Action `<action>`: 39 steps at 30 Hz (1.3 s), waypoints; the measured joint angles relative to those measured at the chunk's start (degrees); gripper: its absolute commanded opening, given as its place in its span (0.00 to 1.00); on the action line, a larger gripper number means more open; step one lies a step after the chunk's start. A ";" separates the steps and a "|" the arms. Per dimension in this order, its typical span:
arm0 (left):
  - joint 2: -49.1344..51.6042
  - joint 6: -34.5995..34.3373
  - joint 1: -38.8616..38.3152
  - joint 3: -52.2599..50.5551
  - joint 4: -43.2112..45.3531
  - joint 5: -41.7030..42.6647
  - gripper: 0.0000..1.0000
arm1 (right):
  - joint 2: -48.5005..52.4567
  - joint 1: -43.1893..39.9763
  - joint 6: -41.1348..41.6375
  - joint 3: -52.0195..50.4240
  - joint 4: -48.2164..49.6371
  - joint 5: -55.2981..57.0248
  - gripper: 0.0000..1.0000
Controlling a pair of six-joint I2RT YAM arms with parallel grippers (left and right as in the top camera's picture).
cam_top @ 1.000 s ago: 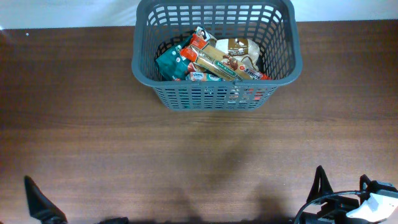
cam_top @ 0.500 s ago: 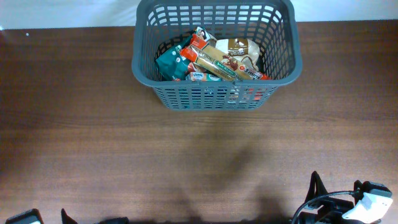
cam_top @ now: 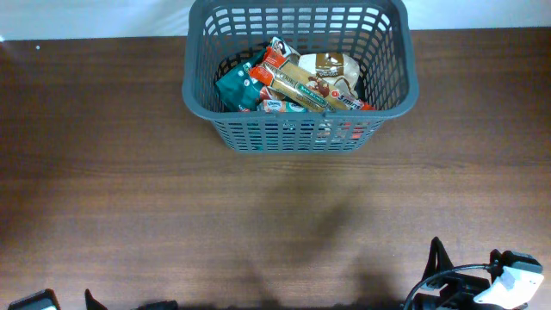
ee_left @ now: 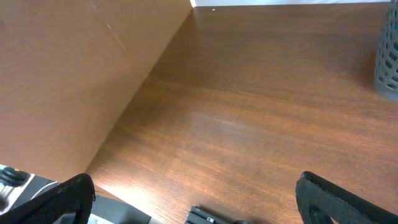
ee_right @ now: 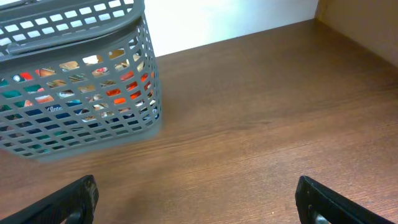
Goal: Pack container
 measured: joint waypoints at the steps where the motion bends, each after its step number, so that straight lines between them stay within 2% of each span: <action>1: 0.00 0.00 0.00 0.00 0.00 0.00 0.99 | 0.00 0.00 0.04 0.00 0.00 0.00 0.99; 12: 0.00 0.00 0.00 0.00 0.00 0.00 0.99 | 0.00 0.00 0.00 0.00 0.37 0.13 0.99; 17: 0.00 0.00 0.00 0.00 -0.02 0.00 0.99 | -0.02 0.00 0.02 -0.85 7.02 2.80 0.99; 27: 0.00 0.00 0.00 -0.11 -0.13 0.00 0.99 | -2.67 0.00 0.00 -13.27 36.57 3.85 0.99; 33: 0.00 0.00 0.00 -0.17 -0.17 0.00 0.99 | -4.42 1.86 -0.02 -27.08 59.54 0.57 0.99; 39: 0.00 0.00 0.00 -0.17 -0.15 0.00 0.99 | -4.39 4.90 0.02 -38.53 73.22 -0.74 0.99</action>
